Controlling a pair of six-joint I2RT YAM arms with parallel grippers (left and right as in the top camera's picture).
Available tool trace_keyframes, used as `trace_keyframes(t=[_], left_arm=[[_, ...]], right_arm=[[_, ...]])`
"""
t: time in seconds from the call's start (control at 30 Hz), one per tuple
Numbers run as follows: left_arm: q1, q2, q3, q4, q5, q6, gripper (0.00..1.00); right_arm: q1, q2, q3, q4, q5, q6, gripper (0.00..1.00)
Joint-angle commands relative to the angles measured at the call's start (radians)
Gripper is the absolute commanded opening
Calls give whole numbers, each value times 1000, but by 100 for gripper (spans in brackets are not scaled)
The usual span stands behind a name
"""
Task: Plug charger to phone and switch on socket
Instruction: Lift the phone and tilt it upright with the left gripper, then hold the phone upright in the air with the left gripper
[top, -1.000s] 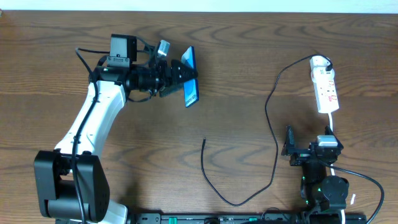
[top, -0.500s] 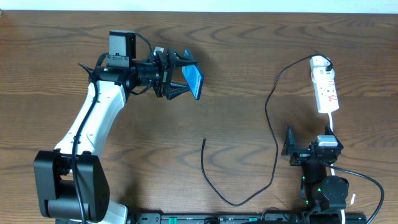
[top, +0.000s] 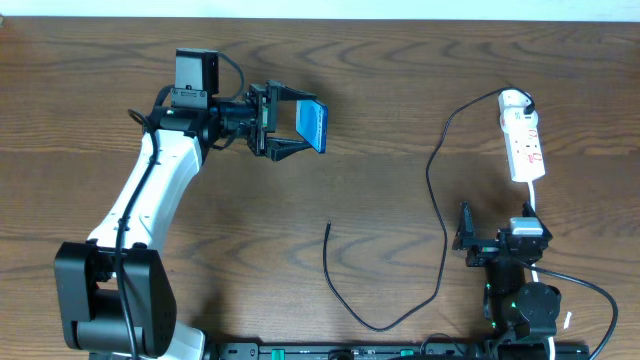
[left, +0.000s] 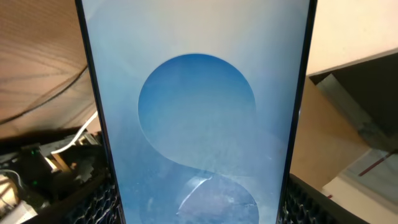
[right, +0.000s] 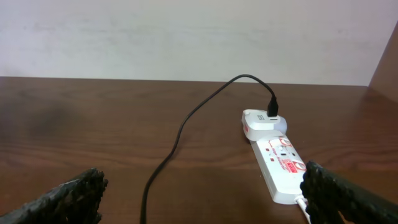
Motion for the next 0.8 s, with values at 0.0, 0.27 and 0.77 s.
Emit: trace_keyframes(t=[0.0, 0.27, 0.77], left_arm=[[4, -25, 5, 6, 44, -58, 7], [4, -25, 5, 6, 44, -84, 7], [4, -25, 5, 6, 44, -206, 7]], right_arm=[[-10, -6, -2, -4, -2, 3, 99], [-10, -6, -2, -4, -2, 3, 99], [-10, -6, -2, -4, -2, 3, 99]])
